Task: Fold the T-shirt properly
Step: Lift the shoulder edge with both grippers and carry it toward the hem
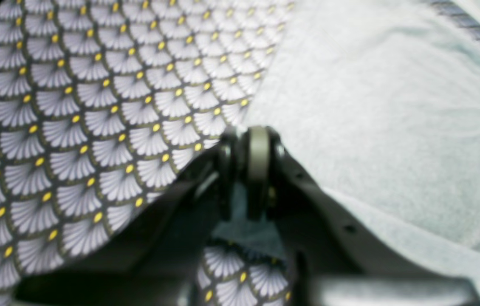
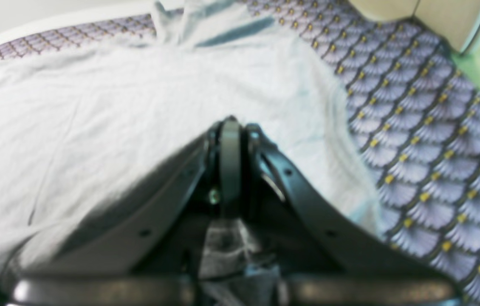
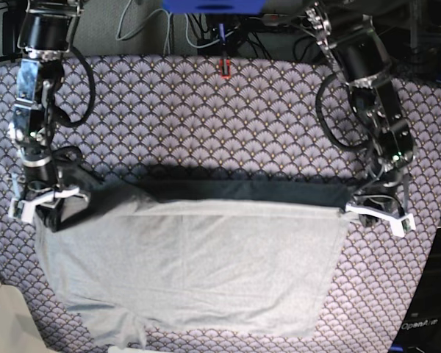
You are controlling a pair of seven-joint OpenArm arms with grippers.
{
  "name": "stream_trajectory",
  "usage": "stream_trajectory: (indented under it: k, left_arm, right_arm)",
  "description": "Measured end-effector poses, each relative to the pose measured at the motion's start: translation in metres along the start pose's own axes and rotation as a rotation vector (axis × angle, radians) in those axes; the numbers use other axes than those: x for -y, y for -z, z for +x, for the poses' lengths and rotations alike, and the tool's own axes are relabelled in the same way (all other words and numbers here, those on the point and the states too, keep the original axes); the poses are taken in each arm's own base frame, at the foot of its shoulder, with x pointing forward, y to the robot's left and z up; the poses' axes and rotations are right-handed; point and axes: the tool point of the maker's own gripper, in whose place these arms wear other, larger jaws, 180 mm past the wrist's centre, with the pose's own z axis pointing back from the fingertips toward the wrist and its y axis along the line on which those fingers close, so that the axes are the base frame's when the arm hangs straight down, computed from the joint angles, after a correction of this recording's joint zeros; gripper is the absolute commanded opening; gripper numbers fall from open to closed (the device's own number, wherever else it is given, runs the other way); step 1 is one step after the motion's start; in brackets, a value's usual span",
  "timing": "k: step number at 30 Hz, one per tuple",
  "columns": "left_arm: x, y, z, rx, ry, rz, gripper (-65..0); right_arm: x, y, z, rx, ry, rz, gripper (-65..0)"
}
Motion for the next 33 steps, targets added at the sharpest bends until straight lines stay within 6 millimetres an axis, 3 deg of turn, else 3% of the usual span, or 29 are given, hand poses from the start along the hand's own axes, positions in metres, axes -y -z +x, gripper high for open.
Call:
stream_trajectory:
  k: [4,11,16,27,33]
  left_arm:
    - [0.003,0.012,0.004,-0.01,-0.002,-0.01,-61.1]
    - [0.025,0.029,0.016,-0.017,0.021,-0.058,-61.1]
    - [0.029,0.041,0.012,-0.045,0.002,-0.06,-61.1]
    - [0.027,0.046,0.013,-0.001,-0.005,-0.061,-61.1]
    - [0.026,0.048,0.025,0.021,-0.002,-0.06,-61.1]
  right_arm:
    - [0.001,0.009,0.003,0.003,0.01,-0.003,-65.0]
    - [0.006,0.023,-0.004,-0.023,0.033,-0.019,-65.0]
    - [0.008,0.032,-0.005,-0.03,0.048,-0.027,-65.0]
    - [0.022,0.049,-0.01,-0.068,0.03,-0.059,-65.0]
    - [0.021,0.051,-0.007,-0.063,0.02,-0.059,-65.0]
